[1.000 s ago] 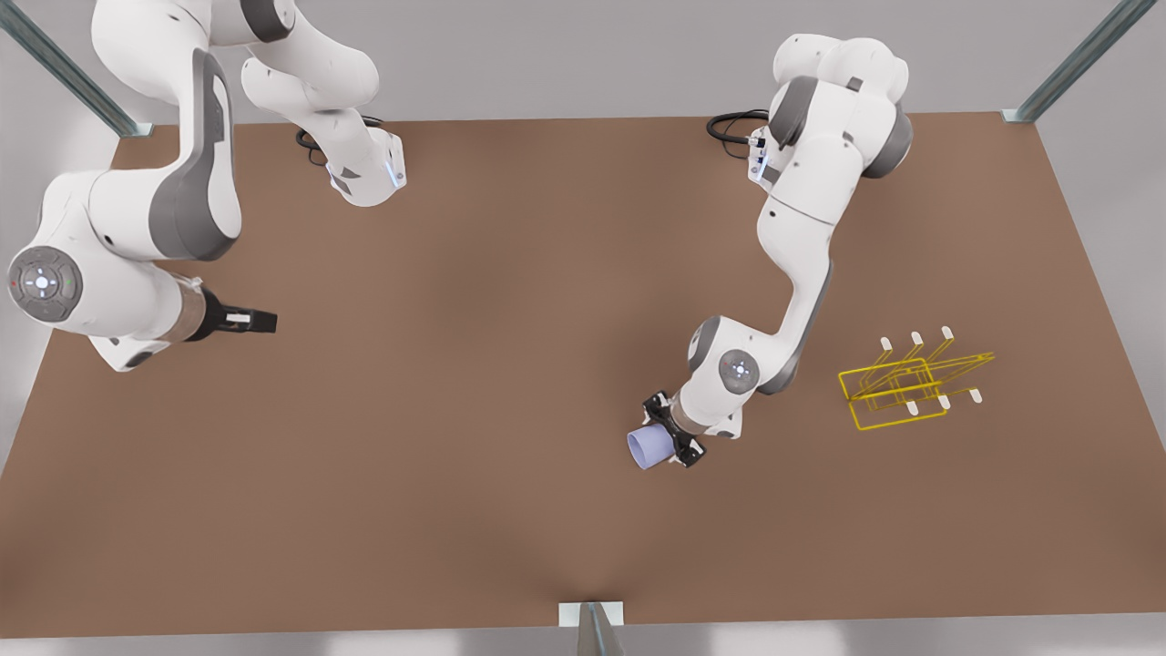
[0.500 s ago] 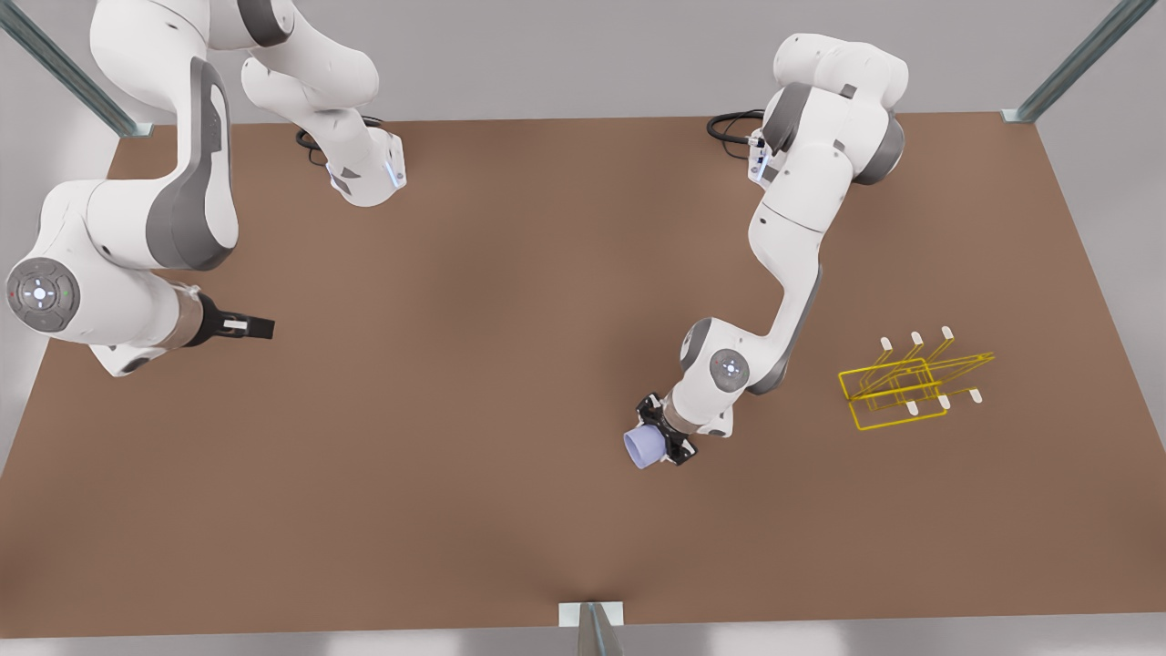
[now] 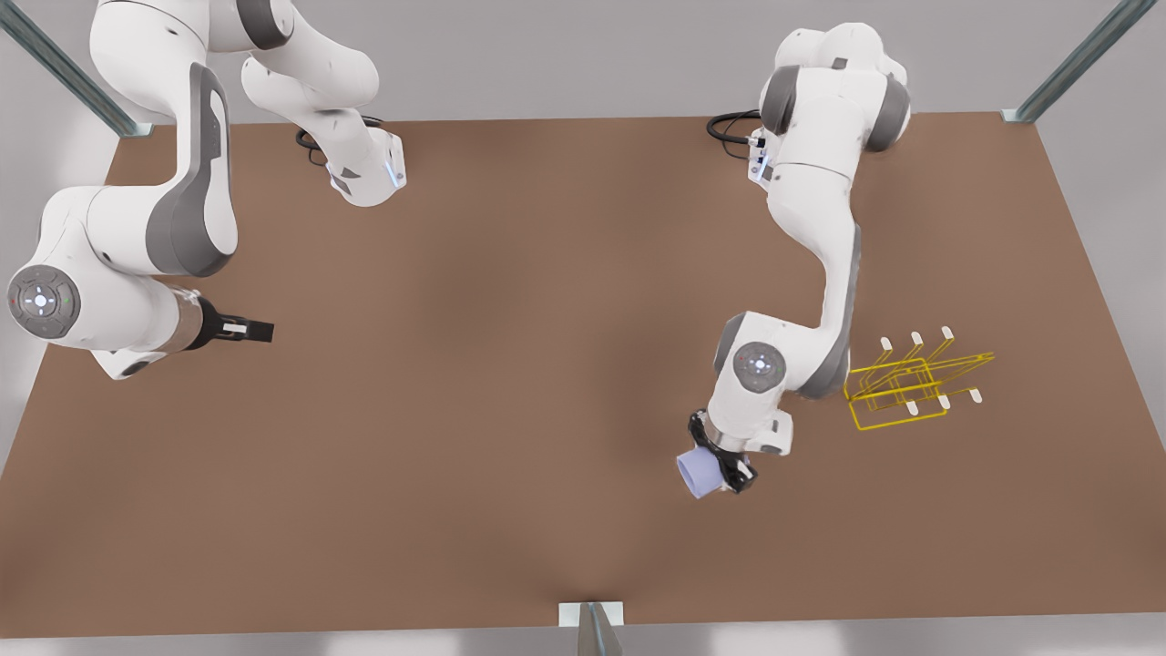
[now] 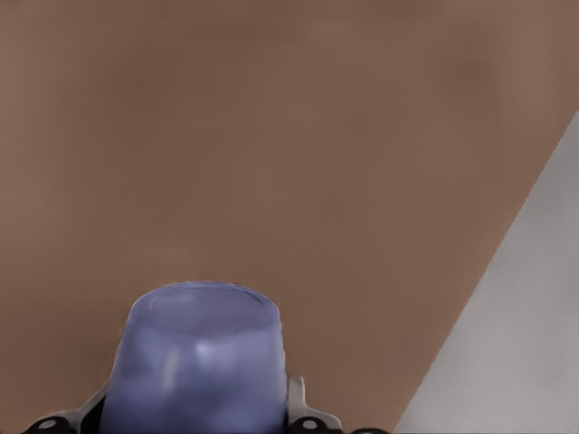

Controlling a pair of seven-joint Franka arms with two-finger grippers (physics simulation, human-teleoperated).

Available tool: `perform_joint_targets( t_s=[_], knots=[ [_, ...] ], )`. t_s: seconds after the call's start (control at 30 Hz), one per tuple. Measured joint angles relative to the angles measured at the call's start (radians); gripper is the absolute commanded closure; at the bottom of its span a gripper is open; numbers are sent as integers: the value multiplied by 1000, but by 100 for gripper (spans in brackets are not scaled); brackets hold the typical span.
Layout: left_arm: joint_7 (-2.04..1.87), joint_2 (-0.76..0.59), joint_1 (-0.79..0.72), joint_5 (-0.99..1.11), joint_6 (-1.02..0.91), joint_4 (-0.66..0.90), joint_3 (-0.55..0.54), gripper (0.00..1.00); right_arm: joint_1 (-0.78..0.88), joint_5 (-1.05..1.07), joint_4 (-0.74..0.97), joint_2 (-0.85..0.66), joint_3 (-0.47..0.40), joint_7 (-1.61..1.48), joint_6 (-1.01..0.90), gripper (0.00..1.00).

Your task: Place the cup on the cup holder

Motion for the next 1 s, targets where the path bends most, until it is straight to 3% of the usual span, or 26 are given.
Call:
perform_joint_targets(
  t_s=[0.03, 0.13, 0.3, 0.37, 0.5, 0.63, 0.77, 1.0],
  knots=[
    [17, 2, -107, 51, -73, -22, 150, 22, -3, 0, 0, 0, 0, 0, 0, 0],
    [66, 48, -259, 301, -241, -116, 368, 22, -5, 1, 0, 0, 0, 1, 0, 0],
    [146, 57, -468, 648, -340, -338, 644, 22, -5, 1, 0, 0, 0, 2, 0, 0],
    [191, 57, -492, 737, -343, -356, 691, 22, -5, 1, 0, 1, 0, 2, 0, 0],
    [279, 85, -483, 838, -348, -370, 689, 22, -5, 0, 0, 7, 0, 3, 0, 0],
    [344, 103, -374, 876, -347, -370, 631, 22, -6, -1, 0, 8, 0, 3, 0, 0],
    [386, 106, -252, 914, -340, -371, 526, 22, -5, -8, 0, 8, 0, 3, 0, 0],
    [391, 107, -192, 929, -333, -390, 418, 22, -4, -21, 0, 10, 0, 3, 0, 0]
  ],
)
